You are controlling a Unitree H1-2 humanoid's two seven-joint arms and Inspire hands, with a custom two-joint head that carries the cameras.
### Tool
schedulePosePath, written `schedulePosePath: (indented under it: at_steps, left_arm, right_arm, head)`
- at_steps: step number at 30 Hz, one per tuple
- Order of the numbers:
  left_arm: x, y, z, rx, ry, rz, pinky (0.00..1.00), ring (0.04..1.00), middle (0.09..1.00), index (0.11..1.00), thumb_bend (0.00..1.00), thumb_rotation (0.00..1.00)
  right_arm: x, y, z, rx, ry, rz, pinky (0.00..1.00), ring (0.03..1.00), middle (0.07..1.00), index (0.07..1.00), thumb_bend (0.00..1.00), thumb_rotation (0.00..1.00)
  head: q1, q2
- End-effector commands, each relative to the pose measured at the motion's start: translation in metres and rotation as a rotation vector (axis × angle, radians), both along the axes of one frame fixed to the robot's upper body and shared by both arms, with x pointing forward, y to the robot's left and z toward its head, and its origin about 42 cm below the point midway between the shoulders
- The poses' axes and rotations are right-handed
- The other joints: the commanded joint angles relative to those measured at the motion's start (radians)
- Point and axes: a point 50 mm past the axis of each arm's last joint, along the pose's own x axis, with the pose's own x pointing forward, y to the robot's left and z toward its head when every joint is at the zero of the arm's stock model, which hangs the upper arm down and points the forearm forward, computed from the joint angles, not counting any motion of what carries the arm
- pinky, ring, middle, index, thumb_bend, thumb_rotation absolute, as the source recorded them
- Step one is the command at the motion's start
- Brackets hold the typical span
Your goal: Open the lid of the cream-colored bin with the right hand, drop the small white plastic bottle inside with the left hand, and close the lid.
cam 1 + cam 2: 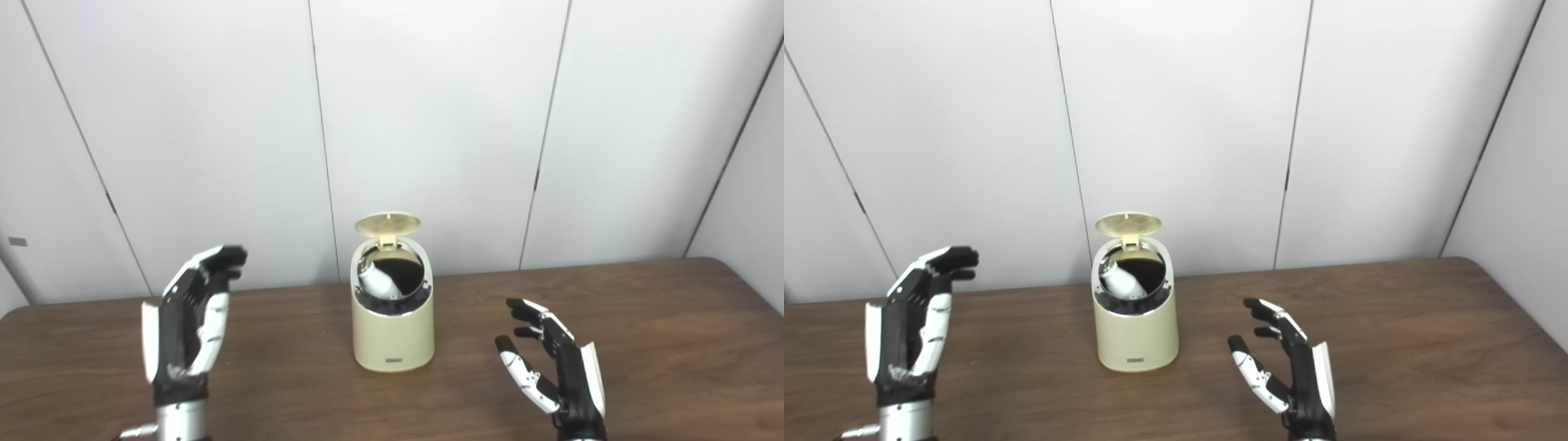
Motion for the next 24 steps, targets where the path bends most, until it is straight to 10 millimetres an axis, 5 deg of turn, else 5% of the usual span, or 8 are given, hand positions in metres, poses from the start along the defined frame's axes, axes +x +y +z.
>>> schedulePosePath:
  at_steps: [1,3,6,11,16,22,24]
  left_arm:
    - [0.003,0.003,0.012,0.02,-0.045,-0.015,0.62,0.676,0.675,0.676,0.26,0.75]
    - [0.002,0.009,0.002,0.028,-0.006,-0.004,0.61,0.673,0.676,0.679,0.26,0.77]
    - [0.001,0.015,-0.014,0.041,0.05,0.018,0.6,0.681,0.689,0.696,0.27,0.77]
    - [0.003,0.017,-0.024,0.044,0.088,0.034,0.6,0.673,0.687,0.695,0.25,0.78]
    - [0.005,0.014,-0.026,0.064,0.092,0.033,0.6,0.672,0.685,0.687,0.29,0.79]
    - [0.006,0.008,-0.031,0.077,0.106,0.028,0.59,0.668,0.68,0.673,0.26,0.73]
    - [0.005,0.005,-0.032,0.082,0.107,0.029,0.58,0.663,0.676,0.669,0.27,0.72]
  right_arm:
    - [-0.004,-0.01,-0.016,-0.008,0.052,0.021,0.67,0.774,0.788,0.735,0.23,0.47]
    - [0.0,-0.011,-0.006,-0.041,0.05,0.058,0.68,0.788,0.799,0.756,0.24,0.51]
    - [0.01,-0.015,0.018,-0.169,0.045,0.111,0.73,0.826,0.835,0.805,0.31,0.73]
    - [0.034,-0.025,0.072,-0.4,0.013,0.203,0.88,0.936,0.935,0.916,0.68,0.96]
    - [0.047,-0.024,0.134,-0.59,-0.058,0.241,0.92,0.979,0.954,0.949,0.93,1.0]
    - [0.057,-0.007,0.196,-0.734,-0.109,0.268,0.93,0.98,0.955,0.951,0.96,0.98]
    - [0.062,0.002,0.217,-0.817,-0.116,0.266,0.86,0.968,0.943,0.935,0.94,0.97]
  head:
    - [-0.005,0.0]
    - [-0.004,-0.001]
    - [-0.003,-0.001]
    - [-0.006,0.001]
    - [-0.006,0.002]
    - [-0.005,-0.002]
    - [-0.004,-0.003]
